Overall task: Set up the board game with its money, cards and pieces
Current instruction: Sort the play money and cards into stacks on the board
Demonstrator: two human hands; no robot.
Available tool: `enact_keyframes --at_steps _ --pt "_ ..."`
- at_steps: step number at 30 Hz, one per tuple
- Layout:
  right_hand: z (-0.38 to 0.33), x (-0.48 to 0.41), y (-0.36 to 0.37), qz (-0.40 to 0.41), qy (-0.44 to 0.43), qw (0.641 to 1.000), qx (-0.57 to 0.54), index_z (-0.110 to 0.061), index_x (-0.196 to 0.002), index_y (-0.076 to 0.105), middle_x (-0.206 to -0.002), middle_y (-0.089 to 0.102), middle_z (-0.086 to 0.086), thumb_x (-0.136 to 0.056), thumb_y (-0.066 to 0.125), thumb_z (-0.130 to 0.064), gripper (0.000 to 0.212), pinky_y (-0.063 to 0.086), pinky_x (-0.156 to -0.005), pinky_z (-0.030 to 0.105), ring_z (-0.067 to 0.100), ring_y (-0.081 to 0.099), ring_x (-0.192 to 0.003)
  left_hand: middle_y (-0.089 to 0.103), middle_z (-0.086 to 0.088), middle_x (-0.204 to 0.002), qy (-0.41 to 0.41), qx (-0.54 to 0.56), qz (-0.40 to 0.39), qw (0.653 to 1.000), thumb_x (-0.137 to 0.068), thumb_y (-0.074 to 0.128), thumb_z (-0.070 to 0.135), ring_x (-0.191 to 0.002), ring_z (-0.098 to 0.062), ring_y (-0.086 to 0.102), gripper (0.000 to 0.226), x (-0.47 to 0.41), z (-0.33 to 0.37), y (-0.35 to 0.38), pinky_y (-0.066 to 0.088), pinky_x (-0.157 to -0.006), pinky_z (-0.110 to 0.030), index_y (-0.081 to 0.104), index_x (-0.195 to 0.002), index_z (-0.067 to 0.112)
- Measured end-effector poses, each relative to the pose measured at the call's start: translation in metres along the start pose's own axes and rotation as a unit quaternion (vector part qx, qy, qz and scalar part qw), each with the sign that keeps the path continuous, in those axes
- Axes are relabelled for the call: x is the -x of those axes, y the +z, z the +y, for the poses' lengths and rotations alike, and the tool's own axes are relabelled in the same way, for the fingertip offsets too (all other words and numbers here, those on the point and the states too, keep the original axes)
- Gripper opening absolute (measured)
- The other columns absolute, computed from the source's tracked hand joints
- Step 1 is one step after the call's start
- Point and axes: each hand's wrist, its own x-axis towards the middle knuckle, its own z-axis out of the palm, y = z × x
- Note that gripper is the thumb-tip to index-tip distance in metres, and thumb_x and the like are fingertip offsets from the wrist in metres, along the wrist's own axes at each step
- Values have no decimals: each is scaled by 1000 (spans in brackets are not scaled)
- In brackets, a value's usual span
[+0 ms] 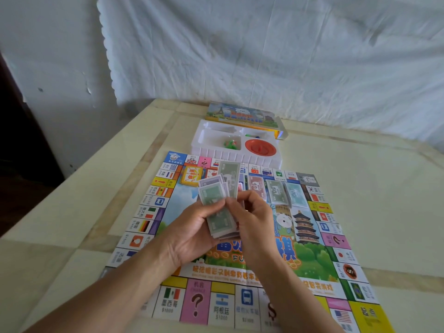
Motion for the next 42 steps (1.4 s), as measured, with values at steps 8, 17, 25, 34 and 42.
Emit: enact_keyframes --at_steps 8,17,25,34,42 --pt "-2 -3 -3 58 -41 997 -1 -14 -75 61 -81 61 10 -92 57 -14 17 52 -64 37 19 57 -70 65 -22 -109 2 -18 28 999 -93 47 14 -96 -34 66 36 -4 0 -6 50 -89 -51 55 -127 5" --pt "-5 -6 -7 63 -21 998 -1 -6 -78 60 -65 58 -2 -93 55 -14 17 45 -54 22 0 51 -50 65 -23 -110 -5 -25 49 998 -93 47 12 -96 -34 65 34 -3 0 -4 49 -89 -52 56 -124 4" --pt "-5 -6 -6 72 -27 995 70 -10 -82 62 -78 64 6 -92 58 -17 12 53 -64 33 14 58 -67 67 -21 -105 -3 -27 54 998 -95 44 10 -91 -32 68 33 -4 0 -5 55 -81 -48 55 -126 6" --pt "-9 -12 -18 114 -20 991 68 -10 -78 64 -66 60 2 -91 58 -10 15 44 -54 24 10 49 -57 69 -21 -105 -10 -29 79 996 -95 44 8 -88 -33 69 29 -7 0 -6 57 -74 -52 57 -121 7" --pt "-32 -64 -86 239 -24 955 171 -8 -80 61 -65 62 5 -80 67 2 11 47 -51 28 15 57 -56 70 -20 -99 -10 -36 105 994 -93 46 6 -88 -34 68 25 -8 2 -7 59 -58 -40 58 -116 7"
